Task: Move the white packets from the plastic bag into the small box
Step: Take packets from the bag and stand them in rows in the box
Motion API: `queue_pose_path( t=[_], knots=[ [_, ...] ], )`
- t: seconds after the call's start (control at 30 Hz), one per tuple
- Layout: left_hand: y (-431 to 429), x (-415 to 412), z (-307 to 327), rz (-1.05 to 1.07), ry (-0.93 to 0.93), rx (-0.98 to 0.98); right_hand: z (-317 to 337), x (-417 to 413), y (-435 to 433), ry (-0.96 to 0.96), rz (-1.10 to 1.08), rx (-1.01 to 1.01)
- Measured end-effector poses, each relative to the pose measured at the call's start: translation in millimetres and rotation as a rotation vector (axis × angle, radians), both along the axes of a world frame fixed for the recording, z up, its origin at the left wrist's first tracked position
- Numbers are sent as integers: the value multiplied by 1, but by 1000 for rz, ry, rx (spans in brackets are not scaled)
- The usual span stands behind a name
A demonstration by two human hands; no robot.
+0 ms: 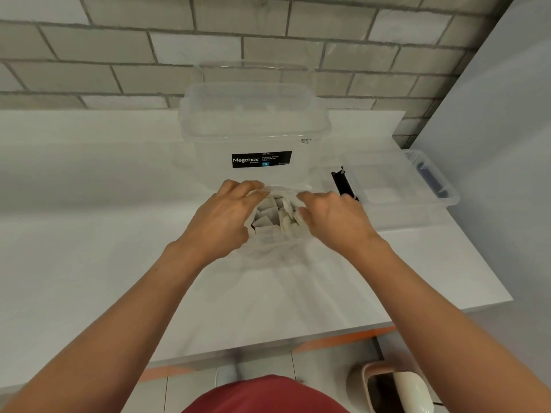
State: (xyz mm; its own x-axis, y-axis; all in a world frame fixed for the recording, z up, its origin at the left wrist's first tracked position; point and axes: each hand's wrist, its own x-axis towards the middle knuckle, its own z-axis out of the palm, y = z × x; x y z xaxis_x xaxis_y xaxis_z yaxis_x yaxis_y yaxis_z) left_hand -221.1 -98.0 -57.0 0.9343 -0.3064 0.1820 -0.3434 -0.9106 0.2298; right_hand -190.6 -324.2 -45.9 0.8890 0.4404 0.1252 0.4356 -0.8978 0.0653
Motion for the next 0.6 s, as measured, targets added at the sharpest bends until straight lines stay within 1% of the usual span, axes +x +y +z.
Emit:
queue_pose_path(
  t=[0.07,0.13,0.17,0.23,0.3,0.37,0.43,0.47,0.5,0.53,0.57,0.6],
  knots=[
    [2,5,-1,25,71,-114,2,4,-1,-19,-63,51],
    [6,12,3,16,164,-285,4,4,1,37,-82,47],
    [7,15,5,4,196,-340,5,3,1,87,-89,37],
    [8,20,10,-17,198,-367,5,2,1,127,-86,23],
    [10,21,15,-12,103,-275,5,1,0,113,-64,9],
    [7,18,20,-36,-135,-107,2,1,0,110,-20,-3],
    [-3,13,21,-183,-381,-53,-2,0,-1,117,49,-12],
    [-10,11,21,-287,-449,-50,-4,2,-1,127,92,-11],
    [-17,10,18,-380,-458,-34,-7,2,0,131,142,-3],
    [-21,12,15,-430,-420,5,-11,4,1,129,188,9],
    [-23,16,10,-426,-346,58,-15,4,2,119,213,20],
    [-21,23,4,-376,-282,125,-19,5,3,115,202,26]
  ],
)
